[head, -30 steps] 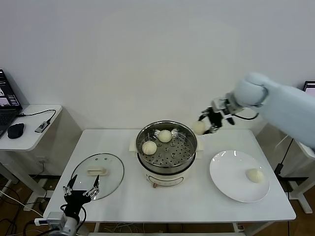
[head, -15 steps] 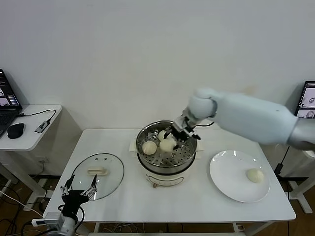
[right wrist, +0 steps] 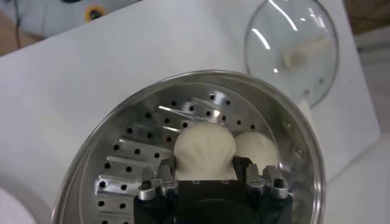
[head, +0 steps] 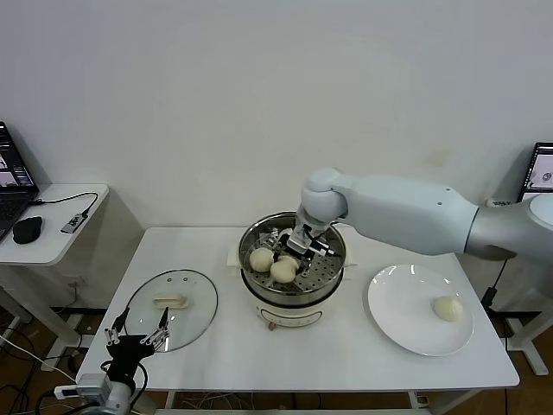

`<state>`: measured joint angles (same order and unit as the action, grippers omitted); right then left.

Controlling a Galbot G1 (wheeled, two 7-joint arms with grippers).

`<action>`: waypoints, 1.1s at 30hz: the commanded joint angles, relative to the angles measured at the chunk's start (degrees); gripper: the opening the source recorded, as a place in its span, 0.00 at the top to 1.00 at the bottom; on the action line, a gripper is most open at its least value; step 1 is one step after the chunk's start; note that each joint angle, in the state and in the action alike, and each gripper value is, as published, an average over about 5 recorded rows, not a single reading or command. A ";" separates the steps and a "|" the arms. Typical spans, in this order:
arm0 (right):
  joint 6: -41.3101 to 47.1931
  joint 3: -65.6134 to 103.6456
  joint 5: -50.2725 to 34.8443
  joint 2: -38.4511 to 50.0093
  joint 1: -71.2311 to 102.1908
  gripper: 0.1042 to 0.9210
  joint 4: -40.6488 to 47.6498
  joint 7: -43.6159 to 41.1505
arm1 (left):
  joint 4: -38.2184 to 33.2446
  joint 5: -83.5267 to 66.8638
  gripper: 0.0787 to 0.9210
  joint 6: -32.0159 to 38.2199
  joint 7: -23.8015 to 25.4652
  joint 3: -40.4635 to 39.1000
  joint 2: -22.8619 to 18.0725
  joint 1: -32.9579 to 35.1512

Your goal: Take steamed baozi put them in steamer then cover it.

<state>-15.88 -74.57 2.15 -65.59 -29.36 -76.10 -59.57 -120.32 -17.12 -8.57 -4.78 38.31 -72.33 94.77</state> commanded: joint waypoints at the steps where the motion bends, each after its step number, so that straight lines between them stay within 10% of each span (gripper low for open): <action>1: -3.83 -0.86 3.09 -1.10 0.16 0.41 0.12 -0.79 | 0.08 0.03 0.12 -0.02 -0.02 -0.11 -0.08 -0.03; 11: -4.71 -0.92 2.93 -0.75 0.72 0.39 0.09 -0.23 | 0.24 0.07 0.12 -0.02 -0.04 -0.30 -0.26 -0.14; 19: -2.17 1.30 1.68 1.58 -1.66 0.15 -0.37 -0.67 | 0.28 0.03 0.12 -0.04 -0.02 -0.24 0.03 -0.24; 33: 25.55 7.72 -1.73 18.70 -4.92 0.12 -6.22 -1.77 | 0.22 0.01 0.12 -0.11 0.01 -0.39 1.21 -0.71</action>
<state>-7.60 -70.11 1.22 -57.50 -32.74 -78.99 -61.75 -120.09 -17.12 -8.66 -4.79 37.96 -71.15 94.07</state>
